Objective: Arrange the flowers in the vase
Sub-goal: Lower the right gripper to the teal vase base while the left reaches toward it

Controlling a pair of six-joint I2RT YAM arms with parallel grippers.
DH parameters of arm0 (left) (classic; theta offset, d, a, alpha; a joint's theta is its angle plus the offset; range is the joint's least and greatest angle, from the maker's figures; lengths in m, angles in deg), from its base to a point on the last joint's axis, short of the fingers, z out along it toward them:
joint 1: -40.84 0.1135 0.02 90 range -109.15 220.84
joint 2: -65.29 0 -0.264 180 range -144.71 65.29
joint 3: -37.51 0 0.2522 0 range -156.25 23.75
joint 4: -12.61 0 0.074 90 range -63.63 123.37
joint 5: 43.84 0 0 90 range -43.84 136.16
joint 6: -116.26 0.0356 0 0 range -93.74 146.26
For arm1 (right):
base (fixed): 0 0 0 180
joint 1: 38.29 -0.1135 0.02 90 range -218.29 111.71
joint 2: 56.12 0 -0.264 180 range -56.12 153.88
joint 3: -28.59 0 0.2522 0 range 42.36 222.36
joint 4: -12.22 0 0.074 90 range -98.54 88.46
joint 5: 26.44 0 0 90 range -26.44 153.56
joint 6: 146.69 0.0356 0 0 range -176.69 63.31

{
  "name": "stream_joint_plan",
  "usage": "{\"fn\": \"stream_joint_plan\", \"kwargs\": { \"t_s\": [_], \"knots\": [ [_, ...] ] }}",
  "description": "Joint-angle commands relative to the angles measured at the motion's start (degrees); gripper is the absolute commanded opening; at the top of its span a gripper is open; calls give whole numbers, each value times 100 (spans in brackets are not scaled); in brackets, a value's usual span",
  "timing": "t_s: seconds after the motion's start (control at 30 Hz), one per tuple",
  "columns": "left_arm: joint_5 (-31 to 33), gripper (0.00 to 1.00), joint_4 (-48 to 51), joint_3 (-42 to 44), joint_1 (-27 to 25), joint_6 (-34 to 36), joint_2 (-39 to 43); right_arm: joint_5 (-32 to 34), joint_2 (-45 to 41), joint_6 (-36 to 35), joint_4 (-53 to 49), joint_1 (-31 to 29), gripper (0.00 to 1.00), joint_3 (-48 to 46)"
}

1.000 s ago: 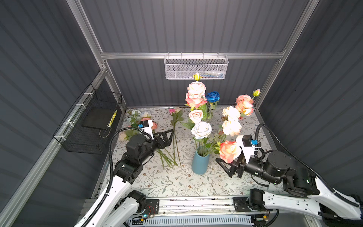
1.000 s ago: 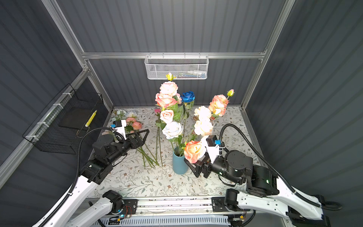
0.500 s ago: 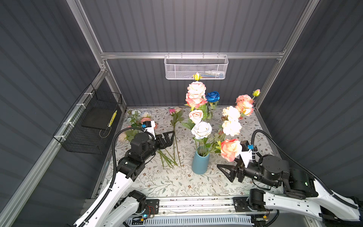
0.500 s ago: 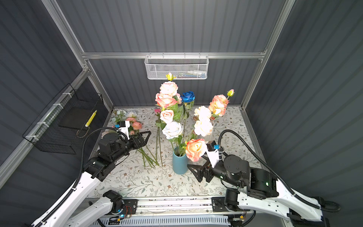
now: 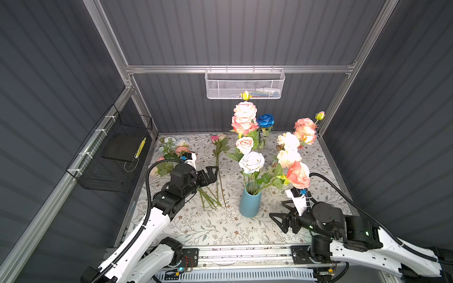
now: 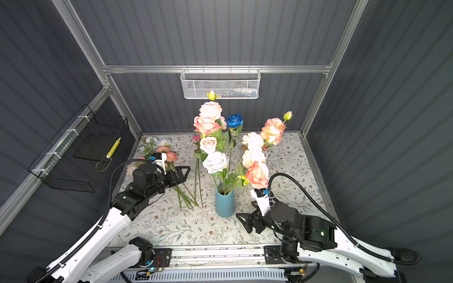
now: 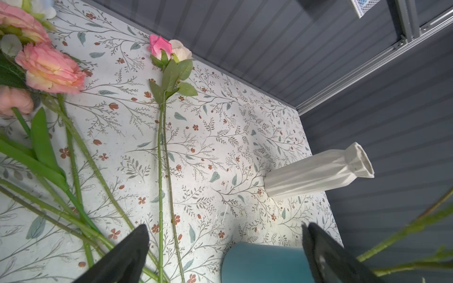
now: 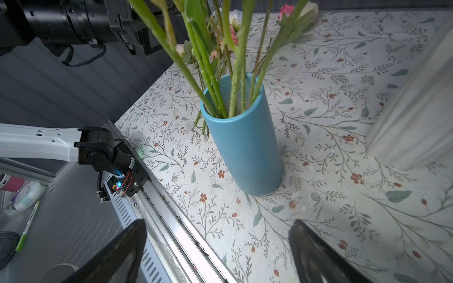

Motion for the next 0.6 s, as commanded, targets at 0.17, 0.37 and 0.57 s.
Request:
{"fn": "stream_joint_plan", "kwargs": {
  "t_s": [0.17,0.37,0.57],
  "knots": [
    [101,100,163,-34,22,-97,-158,-132,-161,557,111,-13,91,-565],
    [64,100,259,-66,22,-109,-360,-279,-130,989,442,-14,90,-1113],
    [-378,99,144,-44,18,-83,-574,-592,44,1538,1116,-11,88,-1785]
  ]
}}
